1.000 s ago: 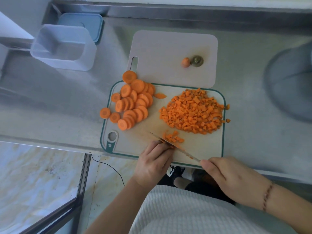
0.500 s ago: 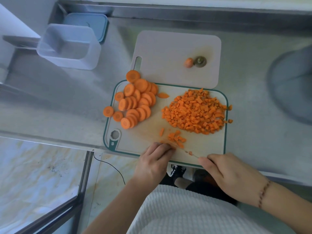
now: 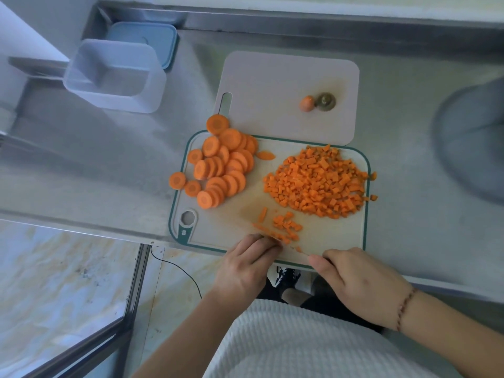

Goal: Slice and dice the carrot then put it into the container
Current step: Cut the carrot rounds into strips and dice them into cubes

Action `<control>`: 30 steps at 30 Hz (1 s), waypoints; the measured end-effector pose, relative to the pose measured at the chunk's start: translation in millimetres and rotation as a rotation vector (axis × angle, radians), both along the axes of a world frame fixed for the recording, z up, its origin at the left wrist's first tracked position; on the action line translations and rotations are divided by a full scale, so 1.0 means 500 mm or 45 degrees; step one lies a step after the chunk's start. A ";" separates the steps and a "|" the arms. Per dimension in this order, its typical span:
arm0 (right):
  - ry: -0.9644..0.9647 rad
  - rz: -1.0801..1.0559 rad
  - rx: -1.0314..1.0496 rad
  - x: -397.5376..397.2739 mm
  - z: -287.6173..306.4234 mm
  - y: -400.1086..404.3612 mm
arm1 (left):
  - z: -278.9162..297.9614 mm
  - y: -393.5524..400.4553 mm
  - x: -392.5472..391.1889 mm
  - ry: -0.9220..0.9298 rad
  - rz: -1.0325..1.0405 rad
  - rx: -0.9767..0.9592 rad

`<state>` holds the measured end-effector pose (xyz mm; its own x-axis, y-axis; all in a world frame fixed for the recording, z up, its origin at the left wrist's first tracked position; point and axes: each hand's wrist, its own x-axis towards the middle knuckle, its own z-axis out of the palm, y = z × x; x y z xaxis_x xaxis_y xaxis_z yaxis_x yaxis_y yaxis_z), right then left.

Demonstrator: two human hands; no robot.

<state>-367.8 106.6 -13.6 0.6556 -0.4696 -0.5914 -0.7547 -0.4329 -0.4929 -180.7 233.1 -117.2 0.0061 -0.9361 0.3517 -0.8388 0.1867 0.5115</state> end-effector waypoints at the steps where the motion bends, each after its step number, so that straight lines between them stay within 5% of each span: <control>1: -0.009 -0.015 0.016 -0.011 0.002 0.000 | 0.000 0.002 0.003 -0.006 -0.001 -0.001; 11: 0.077 0.076 -0.086 0.012 -0.008 0.023 | 0.003 0.008 0.004 0.046 0.028 0.003; 25: -0.016 -0.057 0.189 0.002 0.022 0.025 | 0.000 0.022 0.001 0.045 0.070 -0.085; 30: -0.049 -0.027 0.055 0.028 -0.006 0.029 | -0.012 0.020 0.002 0.068 0.104 -0.160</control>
<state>-353.7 121.3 -16.7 0.6682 -0.4583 -0.5861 -0.7438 -0.3946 -0.5394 -179.8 243.3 -123.2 0.1025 -0.8803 0.4633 -0.8261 0.1841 0.5325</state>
